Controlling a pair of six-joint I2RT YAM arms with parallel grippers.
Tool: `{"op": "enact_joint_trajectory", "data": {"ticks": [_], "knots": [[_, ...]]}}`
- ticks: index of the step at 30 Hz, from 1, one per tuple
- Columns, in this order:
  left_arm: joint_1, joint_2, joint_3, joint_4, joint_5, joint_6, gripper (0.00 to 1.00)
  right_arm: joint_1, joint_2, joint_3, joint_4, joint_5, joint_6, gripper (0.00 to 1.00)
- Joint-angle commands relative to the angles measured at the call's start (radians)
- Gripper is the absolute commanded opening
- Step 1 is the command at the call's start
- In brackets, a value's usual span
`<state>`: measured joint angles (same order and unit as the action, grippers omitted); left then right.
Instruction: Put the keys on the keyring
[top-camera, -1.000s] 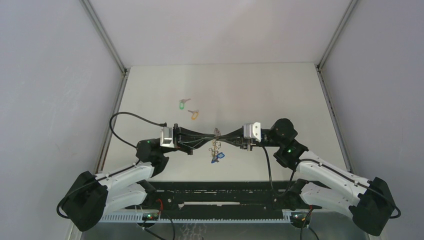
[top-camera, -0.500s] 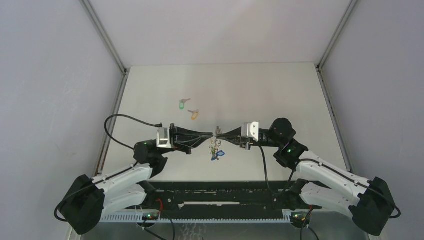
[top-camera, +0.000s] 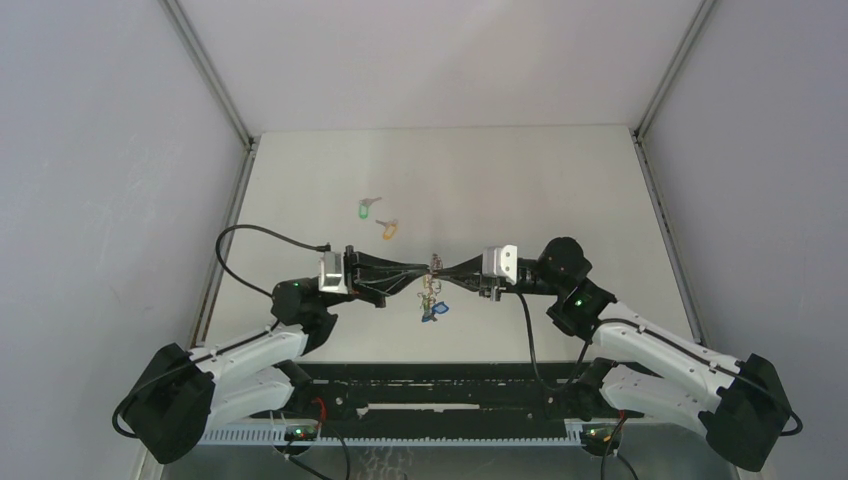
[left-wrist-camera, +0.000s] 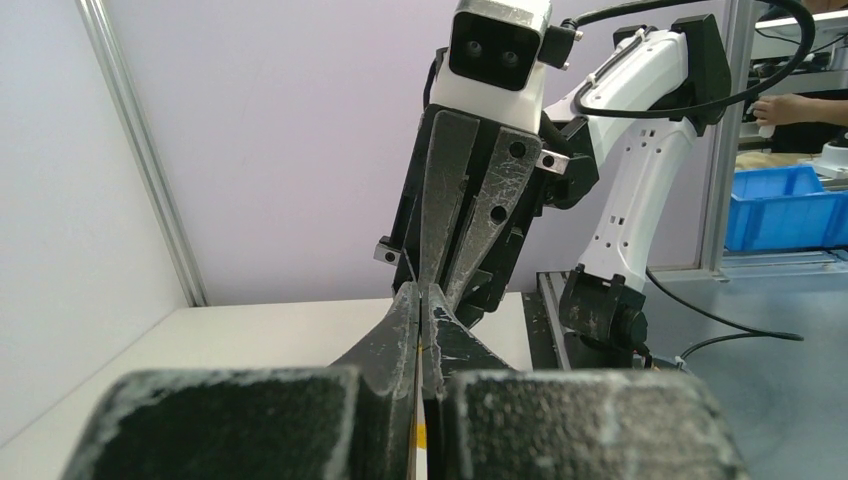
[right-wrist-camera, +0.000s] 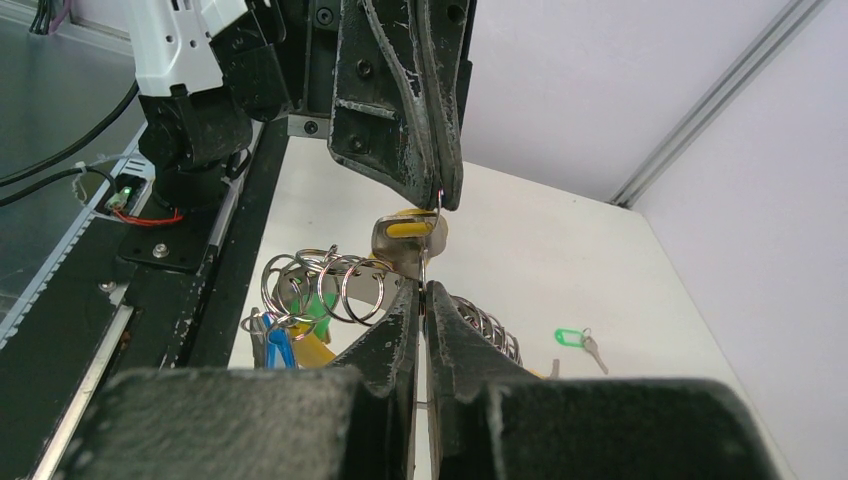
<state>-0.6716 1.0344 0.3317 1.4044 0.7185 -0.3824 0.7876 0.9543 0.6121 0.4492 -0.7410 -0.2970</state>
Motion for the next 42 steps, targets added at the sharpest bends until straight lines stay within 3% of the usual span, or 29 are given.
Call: {"op": "enact_joint_trajectory", "data": {"ticks": [1,42], "knots": [[-0.005,0.001,0.023,0.038,0.001,-0.006,0.00,0.007,-0.034,0.034,0.054,0.005,-0.004,0.00],[-0.012,0.035,0.051,0.038,0.082,-0.019,0.00,-0.014,-0.034,0.048,0.066,-0.055,0.043,0.00]]}}
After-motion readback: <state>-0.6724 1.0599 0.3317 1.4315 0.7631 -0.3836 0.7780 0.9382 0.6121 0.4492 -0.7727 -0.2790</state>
